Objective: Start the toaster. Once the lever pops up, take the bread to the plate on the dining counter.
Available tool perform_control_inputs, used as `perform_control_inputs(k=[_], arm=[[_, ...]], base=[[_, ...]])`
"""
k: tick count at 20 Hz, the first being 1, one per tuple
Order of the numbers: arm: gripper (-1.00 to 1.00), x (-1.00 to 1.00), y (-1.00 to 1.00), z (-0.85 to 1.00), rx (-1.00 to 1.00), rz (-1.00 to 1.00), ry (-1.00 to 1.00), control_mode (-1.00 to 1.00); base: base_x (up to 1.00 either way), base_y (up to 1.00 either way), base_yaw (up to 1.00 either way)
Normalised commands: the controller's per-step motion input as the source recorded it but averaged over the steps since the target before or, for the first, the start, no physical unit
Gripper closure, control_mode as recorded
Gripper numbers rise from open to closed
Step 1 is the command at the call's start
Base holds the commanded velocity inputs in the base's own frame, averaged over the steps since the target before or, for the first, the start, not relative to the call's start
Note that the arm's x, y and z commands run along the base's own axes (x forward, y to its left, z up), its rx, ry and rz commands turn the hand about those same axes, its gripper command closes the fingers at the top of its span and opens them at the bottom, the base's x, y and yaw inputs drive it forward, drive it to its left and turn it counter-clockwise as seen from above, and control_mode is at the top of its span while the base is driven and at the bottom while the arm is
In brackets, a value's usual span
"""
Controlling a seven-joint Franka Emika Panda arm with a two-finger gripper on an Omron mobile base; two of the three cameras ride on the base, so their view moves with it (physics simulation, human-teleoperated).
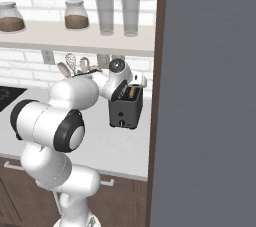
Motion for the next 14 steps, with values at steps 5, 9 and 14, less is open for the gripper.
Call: perform_control_inputs(k=[5,9,14], arm=[[-1.0,0.0,0.0,0.0,0.0,0.0,0.0,-1.0],[-1.0,0.0,0.0,0.0,0.0,0.0,0.0,-1.0],[-1.0,0.0,0.0,0.0,0.0,0.0,0.0,-1.0]], base=[[0.0,0.0,0.0],[0.0,0.0,0.0],[0.0,0.0,0.0]])
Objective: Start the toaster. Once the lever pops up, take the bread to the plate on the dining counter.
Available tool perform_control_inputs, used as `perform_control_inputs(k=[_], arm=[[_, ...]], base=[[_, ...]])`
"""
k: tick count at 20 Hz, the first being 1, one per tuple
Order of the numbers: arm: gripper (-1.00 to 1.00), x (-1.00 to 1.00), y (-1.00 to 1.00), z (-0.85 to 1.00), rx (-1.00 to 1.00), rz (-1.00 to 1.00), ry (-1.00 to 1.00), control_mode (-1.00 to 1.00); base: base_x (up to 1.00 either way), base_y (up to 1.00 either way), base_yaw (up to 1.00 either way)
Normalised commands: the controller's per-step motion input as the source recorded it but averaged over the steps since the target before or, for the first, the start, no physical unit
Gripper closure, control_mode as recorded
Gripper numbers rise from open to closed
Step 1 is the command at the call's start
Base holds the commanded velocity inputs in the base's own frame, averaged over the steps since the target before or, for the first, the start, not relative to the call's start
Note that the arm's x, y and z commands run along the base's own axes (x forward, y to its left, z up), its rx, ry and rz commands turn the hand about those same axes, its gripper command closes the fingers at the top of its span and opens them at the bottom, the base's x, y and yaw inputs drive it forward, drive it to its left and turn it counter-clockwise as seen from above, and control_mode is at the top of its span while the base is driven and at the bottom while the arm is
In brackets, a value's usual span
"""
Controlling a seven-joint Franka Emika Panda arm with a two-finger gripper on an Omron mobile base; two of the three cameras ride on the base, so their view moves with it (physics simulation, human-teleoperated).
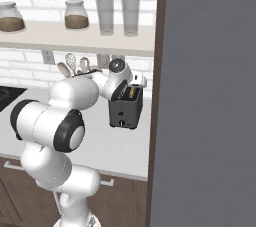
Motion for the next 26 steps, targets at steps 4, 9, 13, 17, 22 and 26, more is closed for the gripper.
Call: perform_control_inputs(k=[4,9,13,17,22,26], arm=[[-1.0,0.0,0.0,0.0,0.0,0.0,0.0,-1.0],[-1.0,0.0,0.0,0.0,0.0,0.0,0.0,-1.0],[-1.0,0.0,0.0,0.0,0.0,0.0,0.0,-1.0],[-1.0,0.0,0.0,0.0,0.0,0.0,0.0,-1.0],[-1.0,0.0,0.0,0.0,0.0,0.0,0.0,-1.0],[-1.0,0.0,0.0,0.0,0.0,0.0,0.0,-1.0]], base=[[0.0,0.0,0.0],[0.0,0.0,0.0],[0.0,0.0,0.0],[0.0,0.0,0.0],[0.0,0.0,0.0],[0.0,0.0,0.0]])
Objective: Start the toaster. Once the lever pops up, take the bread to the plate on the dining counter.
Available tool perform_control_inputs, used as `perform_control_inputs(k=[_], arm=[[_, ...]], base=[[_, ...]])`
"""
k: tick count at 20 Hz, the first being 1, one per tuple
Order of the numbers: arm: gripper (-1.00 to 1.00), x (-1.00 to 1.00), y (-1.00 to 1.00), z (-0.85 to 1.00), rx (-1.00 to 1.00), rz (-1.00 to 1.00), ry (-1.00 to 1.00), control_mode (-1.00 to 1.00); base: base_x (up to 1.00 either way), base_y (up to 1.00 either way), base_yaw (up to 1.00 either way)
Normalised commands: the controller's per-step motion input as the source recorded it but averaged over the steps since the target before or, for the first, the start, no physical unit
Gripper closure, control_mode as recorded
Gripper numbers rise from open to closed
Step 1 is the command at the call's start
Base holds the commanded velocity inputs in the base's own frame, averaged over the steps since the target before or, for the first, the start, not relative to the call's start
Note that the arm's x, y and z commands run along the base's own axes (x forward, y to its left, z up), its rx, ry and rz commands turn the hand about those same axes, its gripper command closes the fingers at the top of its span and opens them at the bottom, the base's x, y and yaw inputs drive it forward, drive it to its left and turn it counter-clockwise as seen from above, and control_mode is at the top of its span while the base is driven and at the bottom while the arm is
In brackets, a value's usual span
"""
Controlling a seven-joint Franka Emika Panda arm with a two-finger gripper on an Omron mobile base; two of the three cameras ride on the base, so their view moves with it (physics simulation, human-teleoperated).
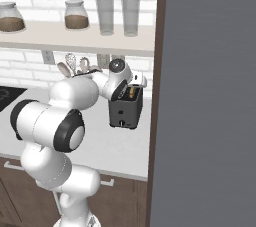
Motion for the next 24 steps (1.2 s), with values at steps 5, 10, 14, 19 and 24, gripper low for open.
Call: perform_control_inputs(k=[5,10,14,19,24], arm=[[-1.0,0.0,0.0,0.0,0.0,0.0,0.0,-1.0],[-1.0,0.0,0.0,0.0,0.0,0.0,0.0,-1.0],[-1.0,0.0,0.0,0.0,0.0,0.0,0.0,-1.0],[-1.0,0.0,0.0,0.0,0.0,0.0,0.0,-1.0],[-1.0,0.0,0.0,0.0,0.0,0.0,0.0,-1.0]], base=[[0.0,0.0,0.0],[0.0,0.0,0.0],[0.0,0.0,0.0],[0.0,0.0,0.0],[0.0,0.0,0.0]])
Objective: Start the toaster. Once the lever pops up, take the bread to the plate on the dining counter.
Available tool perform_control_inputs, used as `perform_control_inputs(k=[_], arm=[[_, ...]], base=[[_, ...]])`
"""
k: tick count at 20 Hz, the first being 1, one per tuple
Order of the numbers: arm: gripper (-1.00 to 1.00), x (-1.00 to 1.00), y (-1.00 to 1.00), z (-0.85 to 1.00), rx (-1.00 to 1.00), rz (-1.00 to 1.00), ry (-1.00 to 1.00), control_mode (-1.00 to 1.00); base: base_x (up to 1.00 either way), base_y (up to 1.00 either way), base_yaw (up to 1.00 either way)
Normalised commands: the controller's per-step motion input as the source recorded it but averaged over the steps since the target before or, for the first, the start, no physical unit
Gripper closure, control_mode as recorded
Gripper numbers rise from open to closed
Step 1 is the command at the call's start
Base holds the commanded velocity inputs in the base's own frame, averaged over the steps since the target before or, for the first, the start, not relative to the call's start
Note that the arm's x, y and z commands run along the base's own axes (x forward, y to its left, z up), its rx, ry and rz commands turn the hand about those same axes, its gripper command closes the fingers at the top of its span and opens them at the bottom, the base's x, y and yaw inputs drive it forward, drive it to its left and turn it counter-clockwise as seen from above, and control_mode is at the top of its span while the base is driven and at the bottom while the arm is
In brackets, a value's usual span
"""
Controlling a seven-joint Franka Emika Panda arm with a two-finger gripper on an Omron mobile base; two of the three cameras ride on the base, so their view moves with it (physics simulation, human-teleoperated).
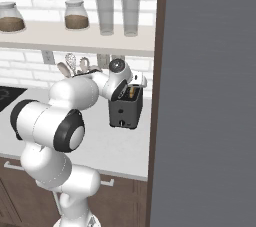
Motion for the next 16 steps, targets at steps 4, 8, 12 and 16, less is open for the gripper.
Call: perform_control_inputs(k=[4,8,12,16], arm=[[-1.0,0.0,0.0,0.0,0.0,0.0,0.0,-1.0],[-1.0,0.0,0.0,0.0,0.0,0.0,0.0,-1.0],[-1.0,0.0,0.0,0.0,0.0,0.0,0.0,-1.0],[-1.0,0.0,0.0,0.0,0.0,0.0,0.0,-1.0]], base=[[0.0,0.0,0.0],[0.0,0.0,0.0],[0.0,0.0,0.0],[0.0,0.0,0.0]])
